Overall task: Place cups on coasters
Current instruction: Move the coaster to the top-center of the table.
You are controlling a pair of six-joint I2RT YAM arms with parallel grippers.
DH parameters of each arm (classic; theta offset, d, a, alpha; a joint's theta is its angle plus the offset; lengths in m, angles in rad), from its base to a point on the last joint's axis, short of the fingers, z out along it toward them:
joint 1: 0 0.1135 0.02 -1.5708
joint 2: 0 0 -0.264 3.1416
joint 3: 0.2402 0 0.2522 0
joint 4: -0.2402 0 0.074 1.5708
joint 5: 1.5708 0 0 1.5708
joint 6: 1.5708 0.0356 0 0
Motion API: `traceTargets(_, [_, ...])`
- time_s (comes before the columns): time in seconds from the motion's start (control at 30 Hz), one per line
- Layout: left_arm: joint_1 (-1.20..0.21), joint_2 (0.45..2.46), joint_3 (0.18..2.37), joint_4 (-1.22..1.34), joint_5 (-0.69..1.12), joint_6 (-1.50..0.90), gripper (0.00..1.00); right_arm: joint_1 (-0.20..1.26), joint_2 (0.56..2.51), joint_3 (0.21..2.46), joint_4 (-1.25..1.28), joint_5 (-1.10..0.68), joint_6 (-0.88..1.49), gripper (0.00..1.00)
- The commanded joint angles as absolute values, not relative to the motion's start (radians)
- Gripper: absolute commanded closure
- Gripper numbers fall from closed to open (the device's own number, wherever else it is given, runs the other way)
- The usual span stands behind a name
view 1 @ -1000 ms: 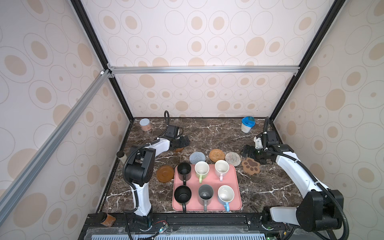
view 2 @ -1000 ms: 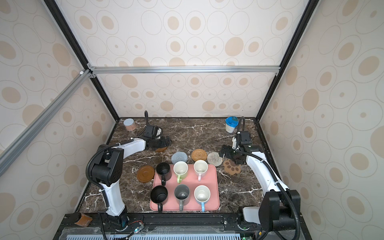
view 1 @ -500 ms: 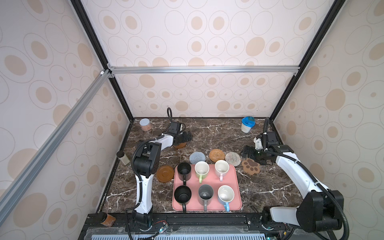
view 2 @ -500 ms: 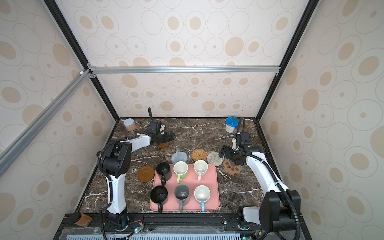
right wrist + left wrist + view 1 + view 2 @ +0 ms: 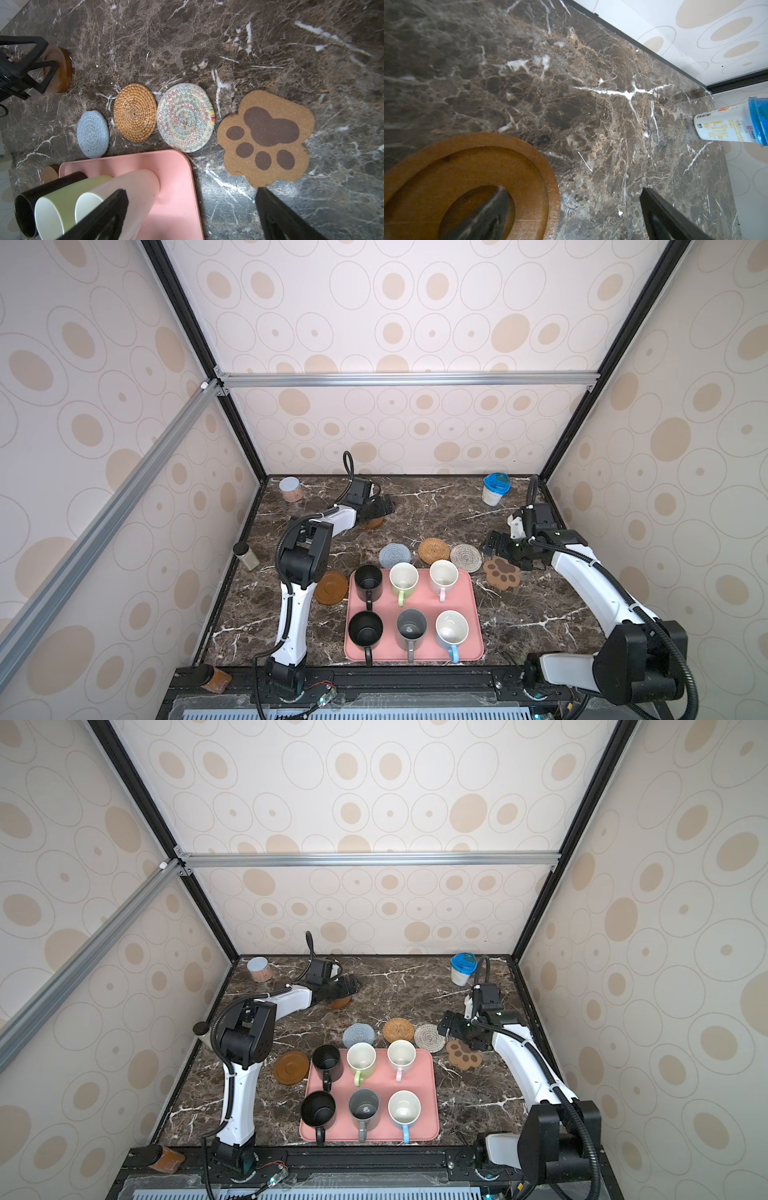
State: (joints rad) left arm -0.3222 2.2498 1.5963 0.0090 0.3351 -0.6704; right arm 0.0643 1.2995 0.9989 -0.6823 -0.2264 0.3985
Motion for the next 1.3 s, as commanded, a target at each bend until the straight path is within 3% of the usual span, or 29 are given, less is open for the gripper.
traceTargets(0.0, [-0.332,2.258,1.623,-0.040,0.327,-0.695,0.00,0.071,1.293,1.001,-0.708,-0.225,0.399,0.00])
traceTargets(0.37, [-0.331,2.130,1.645,-0.117,0.260,-0.614,0.00,0.071,1.299,1.022,-0.722,-0.230,0.391,0.00])
traceTargets(0.6, [-0.330,2.008,1.544,-0.141,0.208,-0.567,0.00,0.071,1.311,1.031,-0.726,-0.239,0.389,0.00])
traceTargets(1.27, [-0.433,2.010,1.511,-0.322,0.453,-0.499,0.00,0.073,1.362,1.043,-0.725,-0.261,0.390,0.00])
